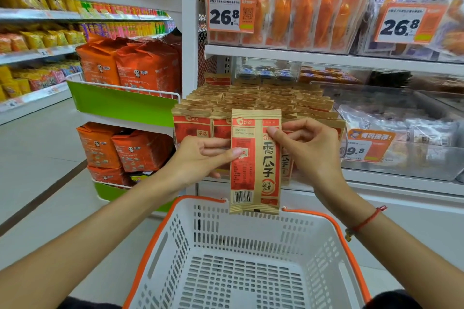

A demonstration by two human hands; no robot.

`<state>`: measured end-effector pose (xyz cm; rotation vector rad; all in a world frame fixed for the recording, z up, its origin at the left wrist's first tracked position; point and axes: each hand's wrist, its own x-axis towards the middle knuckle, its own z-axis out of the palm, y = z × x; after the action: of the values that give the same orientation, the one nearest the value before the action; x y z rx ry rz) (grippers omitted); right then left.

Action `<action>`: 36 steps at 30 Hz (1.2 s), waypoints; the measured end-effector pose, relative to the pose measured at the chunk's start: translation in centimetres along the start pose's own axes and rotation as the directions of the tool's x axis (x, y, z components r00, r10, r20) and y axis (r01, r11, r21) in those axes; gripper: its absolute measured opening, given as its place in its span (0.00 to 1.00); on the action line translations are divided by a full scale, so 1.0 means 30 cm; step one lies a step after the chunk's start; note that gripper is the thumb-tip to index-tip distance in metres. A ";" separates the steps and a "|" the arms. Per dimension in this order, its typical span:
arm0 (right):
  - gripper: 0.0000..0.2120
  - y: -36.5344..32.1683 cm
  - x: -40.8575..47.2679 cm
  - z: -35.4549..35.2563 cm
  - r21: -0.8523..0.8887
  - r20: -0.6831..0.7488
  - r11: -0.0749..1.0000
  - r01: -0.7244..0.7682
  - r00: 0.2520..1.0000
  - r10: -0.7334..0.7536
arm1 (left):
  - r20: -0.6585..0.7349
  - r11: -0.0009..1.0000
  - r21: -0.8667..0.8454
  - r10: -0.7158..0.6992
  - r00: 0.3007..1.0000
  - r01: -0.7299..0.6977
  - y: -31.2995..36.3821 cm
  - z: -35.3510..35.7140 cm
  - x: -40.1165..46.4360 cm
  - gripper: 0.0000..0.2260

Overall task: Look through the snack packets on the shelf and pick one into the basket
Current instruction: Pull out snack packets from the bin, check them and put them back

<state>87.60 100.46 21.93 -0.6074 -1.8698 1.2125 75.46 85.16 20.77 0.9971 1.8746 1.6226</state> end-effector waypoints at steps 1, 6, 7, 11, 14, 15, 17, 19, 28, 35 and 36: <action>0.10 0.004 0.001 0.002 0.011 -0.003 1.000 0.001 1.000 -0.001 | -0.007 1.000 -0.007 0.007 1.000 -0.008 0.000 0.000 0.000 0.13; 0.12 0.016 -0.008 0.014 0.087 0.011 0.996 -0.006 1.000 0.005 | -0.012 0.999 -0.042 0.030 0.999 -0.031 -0.004 -0.004 -0.003 0.08; 0.12 0.017 -0.011 0.016 0.104 0.029 0.994 -0.015 1.000 0.012 | -0.010 0.998 -0.045 0.032 0.999 -0.032 -0.007 -0.007 -0.003 0.08; 0.15 0.019 -0.018 0.023 0.067 0.081 0.998 0.013 0.997 -0.019 | -0.034 0.995 -0.094 0.023 0.999 -0.027 -0.010 -0.015 -0.004 0.08; 0.14 0.022 -0.026 0.031 0.010 0.144 0.997 0.082 0.986 -0.083 | -0.105 0.989 -0.140 0.026 0.994 -0.041 -0.004 -0.016 -0.002 0.06; 0.15 0.022 -0.028 0.034 -0.017 0.172 0.993 0.118 0.979 -0.113 | -0.138 0.986 -0.158 0.024 0.990 -0.046 -0.002 -0.017 0.000 0.05; 0.22 0.025 -0.028 0.036 -0.056 0.242 0.981 0.183 0.956 -0.165 | -0.191 0.980 -0.195 0.003 0.982 -0.041 0.000 -0.022 0.004 0.04; 0.28 0.032 -0.027 0.038 -0.066 0.317 0.978 0.196 0.934 -0.166 | -0.216 0.977 -0.212 -0.022 0.976 -0.025 -0.003 -0.029 0.007 0.03; 0.36 0.031 -0.012 0.019 -0.037 0.482 0.981 0.192 0.863 -0.151 | -0.166 0.972 -0.222 -0.118 0.979 0.079 -0.014 -0.051 -0.003 0.06; 0.34 0.033 -0.023 0.027 -0.097 0.372 0.967 0.236 0.910 -0.184 | -0.182 0.979 -0.190 -0.114 0.977 0.079 0.006 -0.044 -0.012 0.11; 0.34 0.029 -0.029 0.031 -0.106 0.356 0.964 0.244 0.915 -0.192 | -0.195 0.981 -0.182 -0.104 0.975 0.068 0.011 -0.040 -0.014 0.11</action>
<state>87.28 99.68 20.63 -0.2614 -2.2686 1.0880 74.89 84.09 21.29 0.6892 1.8365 1.8593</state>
